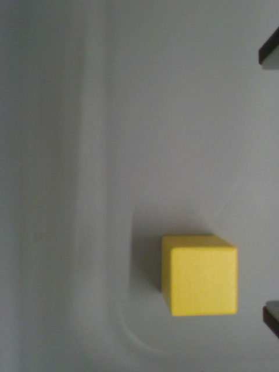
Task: Pick yellow cube
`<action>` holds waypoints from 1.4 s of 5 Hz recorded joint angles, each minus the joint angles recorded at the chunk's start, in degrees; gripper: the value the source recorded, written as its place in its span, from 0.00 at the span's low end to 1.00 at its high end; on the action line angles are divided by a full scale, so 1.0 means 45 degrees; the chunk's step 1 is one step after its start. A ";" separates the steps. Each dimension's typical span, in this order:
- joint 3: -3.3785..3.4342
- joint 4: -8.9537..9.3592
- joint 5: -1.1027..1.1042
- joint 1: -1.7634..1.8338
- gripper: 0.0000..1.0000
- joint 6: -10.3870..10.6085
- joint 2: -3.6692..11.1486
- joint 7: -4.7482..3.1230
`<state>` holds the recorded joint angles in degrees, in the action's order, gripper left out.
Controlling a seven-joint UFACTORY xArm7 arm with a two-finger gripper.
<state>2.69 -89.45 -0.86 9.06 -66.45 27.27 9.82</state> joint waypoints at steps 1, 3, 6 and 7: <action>0.0000 0.0000 0.0000 0.0000 0.00 0.0000 0.0000 0.0000; 0.0116 0.0012 0.0039 0.0154 0.00 0.0501 0.0565 0.0158; 0.0317 0.0032 0.0108 0.0421 0.00 0.1376 0.1551 0.0433; 0.0317 0.0032 0.0108 0.0421 0.00 0.1376 0.1551 0.0433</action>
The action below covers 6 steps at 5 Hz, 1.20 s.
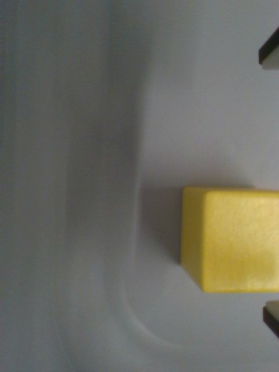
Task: Pick yellow cube
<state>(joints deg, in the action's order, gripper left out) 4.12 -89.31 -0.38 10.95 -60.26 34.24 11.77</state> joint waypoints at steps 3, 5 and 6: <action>0.0161 0.0016 0.0055 0.0214 0.00 0.0700 0.0789 0.0220; 0.0216 0.0022 0.0073 0.0287 0.00 0.0937 0.1056 0.0295; 0.0216 0.0022 0.0073 0.0287 0.00 0.0937 0.1056 0.0295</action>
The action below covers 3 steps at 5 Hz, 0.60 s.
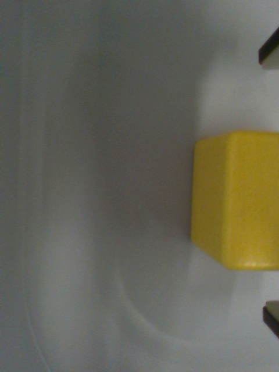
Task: Pick yellow cube
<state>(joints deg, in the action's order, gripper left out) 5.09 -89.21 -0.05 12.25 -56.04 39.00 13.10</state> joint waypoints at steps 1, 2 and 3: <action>0.0041 0.0004 0.0014 0.0054 0.00 0.0176 0.0198 0.0055; 0.0041 0.0004 0.0014 0.0054 0.00 0.0176 0.0198 0.0055; 0.0061 0.0006 0.0021 0.0081 0.00 0.0266 0.0300 0.0084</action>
